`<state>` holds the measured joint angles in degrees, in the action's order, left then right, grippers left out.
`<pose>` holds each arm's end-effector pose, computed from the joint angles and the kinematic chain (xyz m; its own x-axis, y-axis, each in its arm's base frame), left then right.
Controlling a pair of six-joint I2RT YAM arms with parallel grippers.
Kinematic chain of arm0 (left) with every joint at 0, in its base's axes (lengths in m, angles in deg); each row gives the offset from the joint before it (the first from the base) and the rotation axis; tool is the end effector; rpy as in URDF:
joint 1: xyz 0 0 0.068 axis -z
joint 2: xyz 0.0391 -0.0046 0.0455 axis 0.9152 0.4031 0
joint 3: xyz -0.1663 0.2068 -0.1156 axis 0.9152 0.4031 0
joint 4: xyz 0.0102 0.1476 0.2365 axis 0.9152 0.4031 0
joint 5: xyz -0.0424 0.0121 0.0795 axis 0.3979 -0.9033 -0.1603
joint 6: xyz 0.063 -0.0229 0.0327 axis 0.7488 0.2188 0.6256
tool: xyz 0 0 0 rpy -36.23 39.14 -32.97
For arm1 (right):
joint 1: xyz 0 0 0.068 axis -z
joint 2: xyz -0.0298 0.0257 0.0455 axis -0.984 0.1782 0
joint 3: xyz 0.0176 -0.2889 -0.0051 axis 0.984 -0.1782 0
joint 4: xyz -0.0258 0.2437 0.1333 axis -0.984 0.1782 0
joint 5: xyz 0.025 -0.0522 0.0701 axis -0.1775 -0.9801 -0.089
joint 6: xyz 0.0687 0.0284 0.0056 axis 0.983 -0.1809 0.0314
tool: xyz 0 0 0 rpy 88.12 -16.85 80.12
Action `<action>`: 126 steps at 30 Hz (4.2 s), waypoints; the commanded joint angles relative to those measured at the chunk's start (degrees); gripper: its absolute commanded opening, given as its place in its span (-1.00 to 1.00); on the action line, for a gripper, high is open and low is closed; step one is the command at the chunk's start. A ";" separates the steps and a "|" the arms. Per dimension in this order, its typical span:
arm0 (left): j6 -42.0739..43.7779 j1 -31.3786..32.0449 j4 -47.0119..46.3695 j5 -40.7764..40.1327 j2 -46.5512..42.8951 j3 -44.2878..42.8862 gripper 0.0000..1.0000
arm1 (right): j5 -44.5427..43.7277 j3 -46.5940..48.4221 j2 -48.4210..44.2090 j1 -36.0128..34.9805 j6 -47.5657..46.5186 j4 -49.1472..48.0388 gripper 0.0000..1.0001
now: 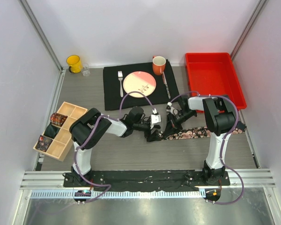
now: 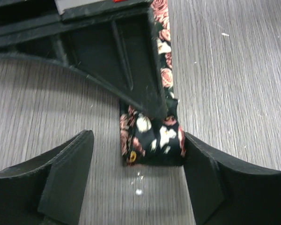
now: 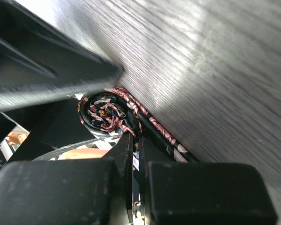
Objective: Roll the ties
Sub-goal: Roll the tie at the center of the board.
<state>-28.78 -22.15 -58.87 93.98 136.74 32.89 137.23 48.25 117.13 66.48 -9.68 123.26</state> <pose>0.2591 -0.3107 0.1046 -0.1335 0.3636 -0.9219 0.9907 0.0260 -0.1332 0.3187 0.1237 0.0805 -0.9676 -0.2036 0.1495 -0.0254 0.6671 0.7445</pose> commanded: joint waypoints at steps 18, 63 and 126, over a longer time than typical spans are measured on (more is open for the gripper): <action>11.16 -0.92 26.64 -5.34 -4.72 1.19 -0.45 | 3.96 1.20 -7.99 -3.34 6.37 -6.28 0.30; 12.46 2.95 14.76 -11.14 -3.56 4.51 -0.41 | -2.98 3.66 0.54 -3.80 -1.18 -5.15 -0.86; 1.67 -4.78 3.82 -5.35 -4.98 9.08 0.49 | -12.72 2.44 3.17 -1.86 -1.19 -1.62 -0.98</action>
<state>-22.40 -24.34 -51.81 87.22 130.47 37.15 136.49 51.42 118.59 64.51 -9.24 123.81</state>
